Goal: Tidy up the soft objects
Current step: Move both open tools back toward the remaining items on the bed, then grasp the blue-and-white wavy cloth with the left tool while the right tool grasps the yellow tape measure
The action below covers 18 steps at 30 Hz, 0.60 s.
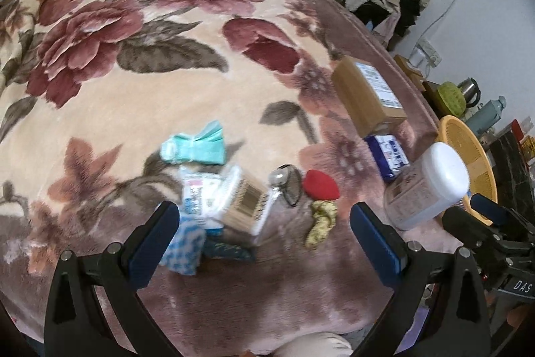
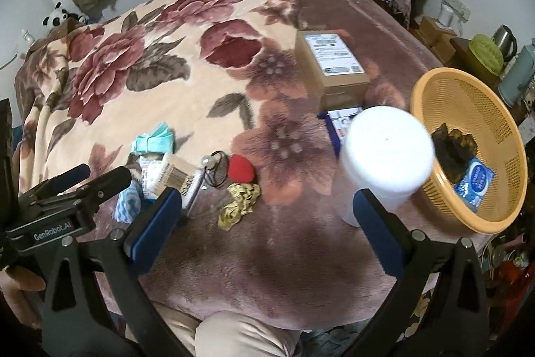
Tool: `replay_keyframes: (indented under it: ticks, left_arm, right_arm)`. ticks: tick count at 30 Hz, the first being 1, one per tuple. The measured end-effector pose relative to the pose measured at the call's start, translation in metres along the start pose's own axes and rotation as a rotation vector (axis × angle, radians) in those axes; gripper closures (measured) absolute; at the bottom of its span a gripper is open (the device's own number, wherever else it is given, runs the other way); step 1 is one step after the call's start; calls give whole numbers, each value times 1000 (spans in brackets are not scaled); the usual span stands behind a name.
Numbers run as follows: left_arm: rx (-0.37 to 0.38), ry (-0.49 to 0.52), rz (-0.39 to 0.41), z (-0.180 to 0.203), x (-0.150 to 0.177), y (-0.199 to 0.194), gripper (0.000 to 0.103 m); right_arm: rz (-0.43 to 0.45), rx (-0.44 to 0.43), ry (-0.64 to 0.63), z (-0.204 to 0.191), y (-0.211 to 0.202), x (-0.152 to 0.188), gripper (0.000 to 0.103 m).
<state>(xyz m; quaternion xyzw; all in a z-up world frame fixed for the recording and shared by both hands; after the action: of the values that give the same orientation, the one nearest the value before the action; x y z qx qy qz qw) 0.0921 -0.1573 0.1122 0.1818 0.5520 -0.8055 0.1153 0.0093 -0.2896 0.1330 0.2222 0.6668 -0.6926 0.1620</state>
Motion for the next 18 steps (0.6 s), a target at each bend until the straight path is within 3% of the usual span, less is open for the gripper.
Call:
replay_keyframes:
  ticks: [18]
  left_arm:
    - [-94, -116, -74, -106, 26, 51, 2]
  right_arm:
    - [-121, -99, -10, -45, 66, 25, 0]
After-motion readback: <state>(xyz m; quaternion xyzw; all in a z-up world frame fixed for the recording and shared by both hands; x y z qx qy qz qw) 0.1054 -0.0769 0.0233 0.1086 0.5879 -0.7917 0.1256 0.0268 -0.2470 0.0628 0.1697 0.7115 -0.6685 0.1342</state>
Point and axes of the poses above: each gripper's, at about its wrist camera, not at the fingertips, and y roughly the way its jaws point, z to its right, x to its underside, the point moved 8 cm from there along y, roughly the way its jaws point, and after that the axes turned 12 degrees about -y, right-handed, at the moved point
